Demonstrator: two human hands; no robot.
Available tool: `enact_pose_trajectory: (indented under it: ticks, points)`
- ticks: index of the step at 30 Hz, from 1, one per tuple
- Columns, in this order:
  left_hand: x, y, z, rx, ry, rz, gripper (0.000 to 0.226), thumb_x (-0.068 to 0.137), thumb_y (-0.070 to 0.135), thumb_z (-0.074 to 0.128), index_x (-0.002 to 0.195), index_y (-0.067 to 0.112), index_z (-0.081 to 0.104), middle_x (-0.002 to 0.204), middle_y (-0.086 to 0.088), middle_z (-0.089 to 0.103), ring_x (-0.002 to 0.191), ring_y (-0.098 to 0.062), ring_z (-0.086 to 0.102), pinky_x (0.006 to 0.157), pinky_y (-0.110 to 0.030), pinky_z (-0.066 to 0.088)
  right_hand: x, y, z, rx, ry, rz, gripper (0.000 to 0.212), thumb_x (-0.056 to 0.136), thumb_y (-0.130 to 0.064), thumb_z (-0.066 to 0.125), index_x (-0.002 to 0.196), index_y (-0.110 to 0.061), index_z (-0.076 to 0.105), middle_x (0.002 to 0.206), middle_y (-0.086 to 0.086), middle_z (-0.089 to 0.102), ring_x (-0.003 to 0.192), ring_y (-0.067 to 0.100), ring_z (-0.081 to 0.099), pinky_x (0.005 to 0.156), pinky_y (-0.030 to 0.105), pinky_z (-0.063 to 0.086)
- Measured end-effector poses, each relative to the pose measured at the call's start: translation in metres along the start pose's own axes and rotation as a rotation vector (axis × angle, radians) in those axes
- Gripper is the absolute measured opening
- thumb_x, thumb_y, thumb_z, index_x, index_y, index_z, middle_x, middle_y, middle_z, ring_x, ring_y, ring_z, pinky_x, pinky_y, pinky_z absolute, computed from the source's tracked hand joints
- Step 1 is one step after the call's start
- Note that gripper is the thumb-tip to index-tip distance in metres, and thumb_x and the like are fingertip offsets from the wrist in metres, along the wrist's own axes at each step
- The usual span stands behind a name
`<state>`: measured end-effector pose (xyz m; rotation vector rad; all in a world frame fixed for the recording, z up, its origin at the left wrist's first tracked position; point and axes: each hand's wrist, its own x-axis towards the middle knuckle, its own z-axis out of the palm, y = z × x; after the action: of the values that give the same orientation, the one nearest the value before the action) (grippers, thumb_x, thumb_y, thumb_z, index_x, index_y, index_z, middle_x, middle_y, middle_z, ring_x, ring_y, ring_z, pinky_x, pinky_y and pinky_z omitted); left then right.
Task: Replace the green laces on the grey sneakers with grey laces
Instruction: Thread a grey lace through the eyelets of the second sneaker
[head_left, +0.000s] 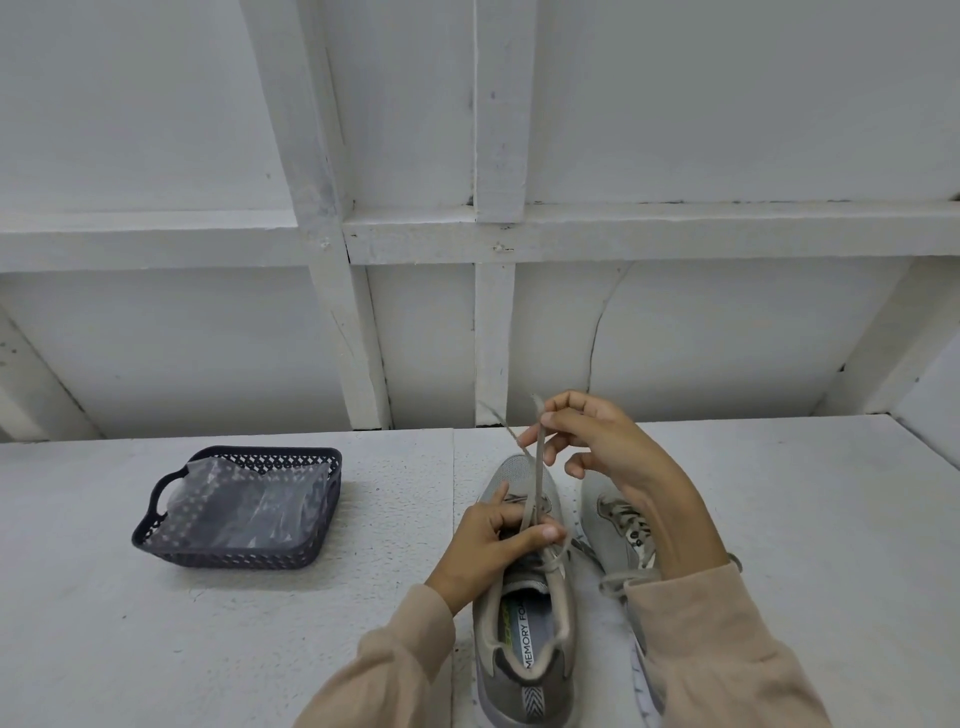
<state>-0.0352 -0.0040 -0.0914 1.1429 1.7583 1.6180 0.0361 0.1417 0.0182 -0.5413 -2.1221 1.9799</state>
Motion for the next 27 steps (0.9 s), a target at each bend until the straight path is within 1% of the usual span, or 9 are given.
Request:
enact_pose_trajectory:
  ticks: [3,6,9,11,14,17,19,22,27]
  points:
    - [-0.001,0.001,0.0,-0.006,-0.005,-0.011,0.018,0.081,0.039,0.068,0.088,0.025,0.078,0.093,0.008,0.076,0.099,-0.008,0.069,0.123,-0.036,0.007,0.001,0.006,-0.002,-0.039,0.015,0.035,0.012,0.096,-0.021,0.057,0.101,-0.01,0.059,0.099,0.013,0.073,0.069,0.017,0.056,0.049,0.025,0.037]
    - [-0.001,0.002,-0.001,-0.023,-0.016,-0.019,0.026,0.08,0.043,0.068,0.09,0.022,0.078,0.094,0.009,0.076,0.104,-0.007,0.067,0.124,-0.037,0.005,0.002,0.016,-0.002,-0.341,0.086,0.099,0.027,0.092,-0.039,0.061,0.104,-0.015,0.063,0.095,0.007,0.071,0.071,0.016,0.06,0.05,0.024,0.041]
    - [-0.001,0.004,0.0,-0.025,-0.031,-0.018,0.02,0.081,0.043,0.068,0.088,0.029,0.079,0.094,0.01,0.076,0.103,-0.005,0.067,0.123,-0.043,0.008,-0.001,0.023,-0.004,-0.586,0.022,0.181,0.043,0.091,-0.052,0.056,0.088,-0.011,0.067,0.077,0.001,0.072,0.062,0.015,0.063,0.049,0.022,0.04]
    - [-0.002,0.003,0.001,-0.033,-0.039,-0.016,0.019,0.081,0.042,0.069,0.088,0.027,0.078,0.09,0.009,0.076,0.096,-0.004,0.068,0.119,-0.056,0.018,-0.006,0.023,0.0,-0.604,-0.099,0.241,0.052,0.09,-0.056,0.056,0.074,-0.009,0.069,0.067,0.002,0.07,0.053,0.013,0.059,0.044,0.017,0.039]
    - [-0.004,0.002,0.001,-0.012,-0.025,-0.029,0.024,0.08,0.044,0.069,0.089,0.024,0.078,0.086,-0.002,0.076,0.084,-0.01,0.068,0.11,-0.065,0.027,-0.011,0.027,0.007,-0.59,-0.071,0.229,0.051,0.081,-0.054,0.069,0.071,-0.005,0.068,0.059,0.006,0.064,0.045,0.009,0.052,0.04,0.013,0.035]
    - [-0.003,0.003,0.0,0.029,-0.009,-0.011,0.02,0.079,0.049,0.068,0.09,0.033,0.077,0.084,-0.019,0.073,0.089,-0.022,0.069,0.12,-0.049,0.017,-0.011,0.033,0.011,-0.569,-0.05,0.142,0.038,0.075,-0.043,0.079,0.073,-0.006,0.073,0.058,0.007,0.063,0.049,0.008,0.05,0.053,0.02,0.041]
    - [-0.003,0.007,0.001,0.048,-0.013,-0.021,0.007,0.082,0.04,0.071,0.086,0.042,0.077,0.074,-0.008,0.073,0.085,-0.013,0.068,0.119,-0.05,0.017,-0.01,0.036,0.014,-0.523,-0.052,0.06,0.017,0.073,-0.031,0.082,0.071,-0.015,0.076,0.062,0.001,0.067,0.057,0.005,0.053,0.064,0.03,0.045]
    - [-0.004,0.01,0.0,0.023,-0.037,-0.021,0.018,0.084,0.028,0.072,0.081,0.045,0.076,0.073,0.017,0.07,0.079,0.006,0.062,0.107,-0.067,0.026,-0.009,0.035,0.018,-0.494,-0.023,-0.015,0.01,0.072,-0.02,0.083,0.067,-0.019,0.074,0.066,0.002,0.07,0.057,0.006,0.056,0.065,0.032,0.049]
    - [-0.004,0.009,-0.002,0.029,-0.025,0.001,0.012,0.082,0.034,0.071,0.085,0.026,0.078,0.085,0.01,0.075,0.086,-0.003,0.066,0.107,-0.066,0.031,-0.014,0.025,0.018,-0.358,-0.063,-0.042,0.016,0.074,-0.004,0.079,0.063,-0.004,0.067,0.054,0.007,0.06,0.047,0.009,0.05,0.045,0.018,0.037]
